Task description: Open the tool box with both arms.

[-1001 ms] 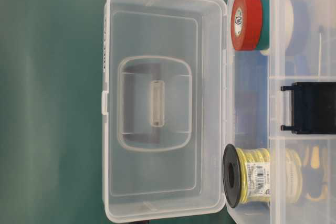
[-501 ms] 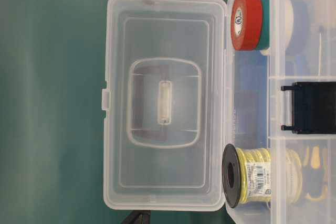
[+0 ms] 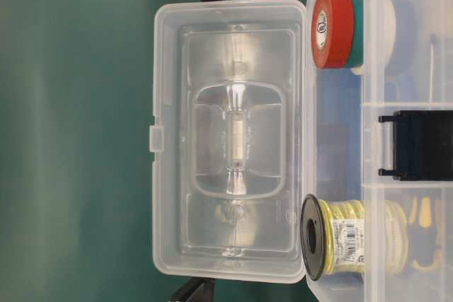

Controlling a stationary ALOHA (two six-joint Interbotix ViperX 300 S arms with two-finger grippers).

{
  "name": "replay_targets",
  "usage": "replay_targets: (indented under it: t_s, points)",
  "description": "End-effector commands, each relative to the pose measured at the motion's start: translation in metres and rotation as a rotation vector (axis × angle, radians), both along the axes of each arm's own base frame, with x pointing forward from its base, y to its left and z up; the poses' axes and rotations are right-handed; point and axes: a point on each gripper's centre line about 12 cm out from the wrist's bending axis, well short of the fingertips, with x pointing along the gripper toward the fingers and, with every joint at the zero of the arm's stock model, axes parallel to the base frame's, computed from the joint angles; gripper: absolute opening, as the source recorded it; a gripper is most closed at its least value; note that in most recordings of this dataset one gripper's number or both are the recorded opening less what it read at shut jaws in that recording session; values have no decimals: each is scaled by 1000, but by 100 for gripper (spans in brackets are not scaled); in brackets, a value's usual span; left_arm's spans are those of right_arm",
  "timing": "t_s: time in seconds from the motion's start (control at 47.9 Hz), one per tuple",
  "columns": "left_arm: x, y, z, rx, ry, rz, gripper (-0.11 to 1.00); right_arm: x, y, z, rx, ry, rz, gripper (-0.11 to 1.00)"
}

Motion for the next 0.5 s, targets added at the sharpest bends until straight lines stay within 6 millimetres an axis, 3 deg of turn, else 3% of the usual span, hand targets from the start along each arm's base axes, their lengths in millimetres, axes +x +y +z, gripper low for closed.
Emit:
replay_targets:
  t_s: [0.0,0.188,0.48]
  points:
    - [4,3,12,25,-25,-1,91,2,-5,11,-25,-21,-5,85]
    - [-5,4,9,13,-13,18,91,-5,-4,11,-23,-20,-19,85]
    - [-30,-1,4,-4,4,69,91,-33,5,11,-18,-17,-67,85]
